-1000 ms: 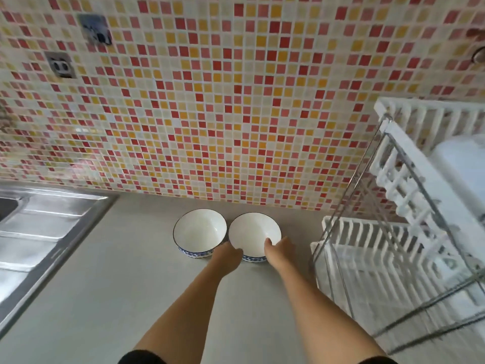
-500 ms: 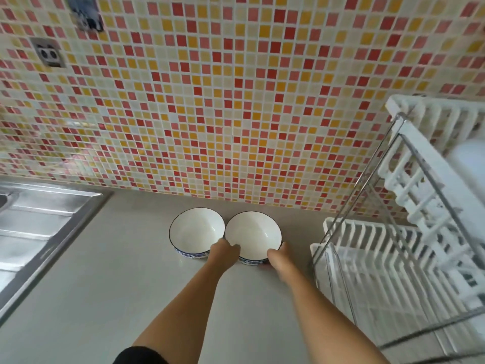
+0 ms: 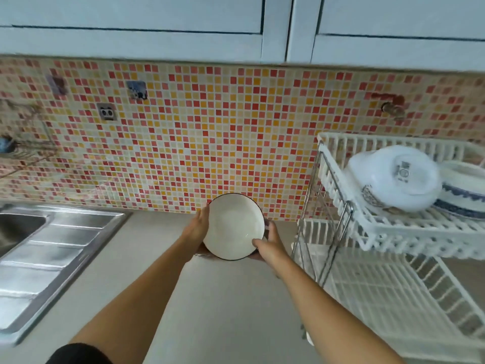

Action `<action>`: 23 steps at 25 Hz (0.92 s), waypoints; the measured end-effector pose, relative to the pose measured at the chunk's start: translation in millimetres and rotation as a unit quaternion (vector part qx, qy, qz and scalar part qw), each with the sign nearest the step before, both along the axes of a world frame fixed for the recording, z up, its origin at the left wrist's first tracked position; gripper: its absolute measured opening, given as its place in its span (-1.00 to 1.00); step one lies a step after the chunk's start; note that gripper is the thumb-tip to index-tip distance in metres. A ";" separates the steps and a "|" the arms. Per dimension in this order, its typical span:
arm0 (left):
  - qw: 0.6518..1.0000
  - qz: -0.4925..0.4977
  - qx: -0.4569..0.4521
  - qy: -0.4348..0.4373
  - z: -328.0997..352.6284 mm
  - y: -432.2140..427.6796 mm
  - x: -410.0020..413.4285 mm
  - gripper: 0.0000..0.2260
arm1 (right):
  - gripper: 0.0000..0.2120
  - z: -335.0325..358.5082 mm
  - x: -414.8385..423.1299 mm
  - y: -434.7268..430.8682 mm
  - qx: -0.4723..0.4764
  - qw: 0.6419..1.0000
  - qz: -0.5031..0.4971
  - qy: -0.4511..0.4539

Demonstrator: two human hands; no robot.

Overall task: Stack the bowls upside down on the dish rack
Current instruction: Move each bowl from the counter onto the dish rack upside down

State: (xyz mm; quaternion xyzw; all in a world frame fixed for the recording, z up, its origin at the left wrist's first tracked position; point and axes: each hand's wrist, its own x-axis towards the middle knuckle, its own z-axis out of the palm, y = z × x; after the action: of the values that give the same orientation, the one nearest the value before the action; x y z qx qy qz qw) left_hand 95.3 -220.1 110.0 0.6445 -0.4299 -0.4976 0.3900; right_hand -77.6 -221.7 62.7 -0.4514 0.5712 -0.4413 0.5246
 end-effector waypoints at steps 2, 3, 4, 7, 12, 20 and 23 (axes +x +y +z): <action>0.999 0.019 -0.023 0.043 30.9 33.6 2.4 -0.52 | -0.55 24.8 4.3 24.2 -0.034 0.999 0.011 -0.013; 0.997 0.027 -0.031 0.058 40.0 43.1 5.0 -0.55 | -0.64 40.2 6.0 34.8 -0.046 0.998 0.017 -0.027; 0.996 0.033 -0.036 0.072 47.1 49.9 7.6 -0.54 | -0.69 56.8 7.0 44.6 -0.053 0.998 0.025 -0.036; 0.987 0.034 -0.078 0.133 75.2 77.8 6.0 -0.53 | -0.56 111.5 1.8 75.9 -0.085 0.994 0.069 -0.018; 0.964 -0.039 -0.145 0.218 120.0 107.8 -16.2 -0.59 | -0.40 190.2 -32.2 111.1 -0.102 0.990 0.096 0.004; 0.887 -0.227 -0.323 0.238 189.5 117.1 -126.8 -0.57 | -0.36 270.5 -153.0 154.7 -0.184 0.979 0.084 0.034; 0.866 -0.294 -0.353 0.199 210.5 106.9 -189.0 -0.50 | -0.46 290.1 -220.6 153.9 -0.205 0.974 0.071 0.064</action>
State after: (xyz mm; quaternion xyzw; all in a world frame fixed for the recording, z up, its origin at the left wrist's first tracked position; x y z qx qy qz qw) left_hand -93.7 -113.2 320.5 0.1947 -0.6598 -0.5218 0.5045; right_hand -298.1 -67.7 352.8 -0.6162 0.4670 -0.4808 0.4135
